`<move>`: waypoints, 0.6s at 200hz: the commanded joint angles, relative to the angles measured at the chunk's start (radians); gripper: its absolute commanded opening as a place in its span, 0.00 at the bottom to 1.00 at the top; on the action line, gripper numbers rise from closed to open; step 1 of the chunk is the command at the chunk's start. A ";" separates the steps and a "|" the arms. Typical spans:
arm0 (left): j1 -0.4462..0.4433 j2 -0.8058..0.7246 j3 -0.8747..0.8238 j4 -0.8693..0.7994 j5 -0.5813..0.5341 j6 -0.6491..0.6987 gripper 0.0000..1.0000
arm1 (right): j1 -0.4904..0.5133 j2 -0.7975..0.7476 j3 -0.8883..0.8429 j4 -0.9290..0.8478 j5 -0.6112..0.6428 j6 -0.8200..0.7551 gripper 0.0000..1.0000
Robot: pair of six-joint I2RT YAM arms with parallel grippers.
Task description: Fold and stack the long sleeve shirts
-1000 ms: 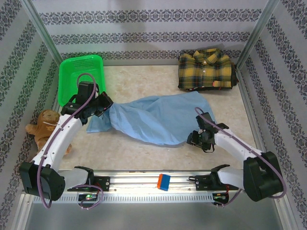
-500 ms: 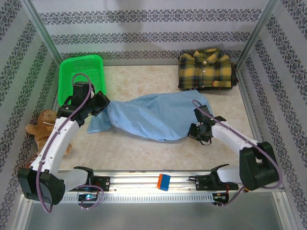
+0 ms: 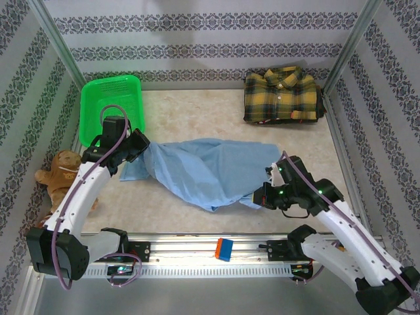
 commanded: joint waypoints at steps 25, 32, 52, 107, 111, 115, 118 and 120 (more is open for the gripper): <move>0.013 0.028 -0.024 0.097 -0.035 -0.020 0.07 | 0.019 -0.011 0.136 -0.070 -0.211 -0.004 0.00; 0.013 0.031 -0.024 0.102 -0.034 -0.019 0.07 | 0.018 0.004 0.136 -0.058 -0.207 -0.007 0.00; 0.013 0.038 -0.024 0.106 -0.033 -0.018 0.07 | 0.017 0.050 0.138 -0.008 -0.194 -0.010 0.00; 0.013 0.034 -0.034 0.110 -0.069 -0.027 0.07 | 0.109 0.175 0.328 0.201 -0.403 0.073 0.00; 0.013 0.037 -0.037 0.114 -0.071 -0.028 0.07 | 0.125 0.186 0.355 0.200 -0.406 0.074 0.00; 0.013 0.038 -0.040 0.117 -0.072 -0.031 0.07 | 0.140 0.196 0.379 0.204 -0.410 0.077 0.00; 0.014 0.040 -0.039 0.118 -0.073 -0.031 0.07 | 0.150 0.206 0.396 0.210 -0.415 0.082 0.00; 0.013 0.041 -0.040 0.119 -0.074 -0.033 0.07 | 0.156 0.211 0.406 0.215 -0.420 0.086 0.00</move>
